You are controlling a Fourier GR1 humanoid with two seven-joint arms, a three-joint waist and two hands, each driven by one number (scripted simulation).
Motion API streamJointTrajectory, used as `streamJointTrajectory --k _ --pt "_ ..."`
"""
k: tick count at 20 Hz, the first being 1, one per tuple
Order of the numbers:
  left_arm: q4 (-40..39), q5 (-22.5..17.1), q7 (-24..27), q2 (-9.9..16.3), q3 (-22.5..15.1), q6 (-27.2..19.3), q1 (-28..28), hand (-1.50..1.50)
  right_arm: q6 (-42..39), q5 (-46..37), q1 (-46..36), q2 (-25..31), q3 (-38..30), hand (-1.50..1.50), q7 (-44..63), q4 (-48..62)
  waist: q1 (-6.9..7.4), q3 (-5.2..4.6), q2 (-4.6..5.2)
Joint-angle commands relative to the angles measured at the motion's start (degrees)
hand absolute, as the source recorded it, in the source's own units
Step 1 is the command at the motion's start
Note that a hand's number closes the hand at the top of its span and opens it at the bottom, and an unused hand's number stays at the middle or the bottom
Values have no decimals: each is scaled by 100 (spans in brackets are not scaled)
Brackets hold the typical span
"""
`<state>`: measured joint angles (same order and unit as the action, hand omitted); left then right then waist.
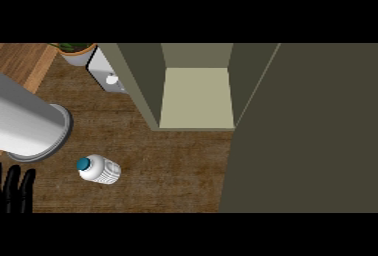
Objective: Pick up the bottled water, place it into the cabinet and close the cabinet
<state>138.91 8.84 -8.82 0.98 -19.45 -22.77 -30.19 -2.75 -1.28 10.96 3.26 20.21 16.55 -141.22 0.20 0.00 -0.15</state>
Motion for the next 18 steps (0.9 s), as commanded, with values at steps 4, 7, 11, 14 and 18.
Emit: streamJointTrajectory --k 4,7,11,14,18 --pt "-406 630 -324 103 31 -201 393 -150 190 -445 133 -41 503 -150 337 -451 -39 0 5" --pt "-753 289 -370 110 461 -158 745 -150 70 28 -256 122 -121 -150 386 -246 -32 0 17" --pt "-1114 -443 268 220 999 56 450 -150 229 -211 -279 54 127 -150 573 -365 -7 -5 7" --pt "-1440 -618 282 272 1361 116 652 -150 209 -181 81 223 250 -150 729 -853 -33 -3 2" --pt "-2044 -998 1013 193 1537 340 342 -150 428 -480 -290 74 474 -150 688 -538 0 -7 0"
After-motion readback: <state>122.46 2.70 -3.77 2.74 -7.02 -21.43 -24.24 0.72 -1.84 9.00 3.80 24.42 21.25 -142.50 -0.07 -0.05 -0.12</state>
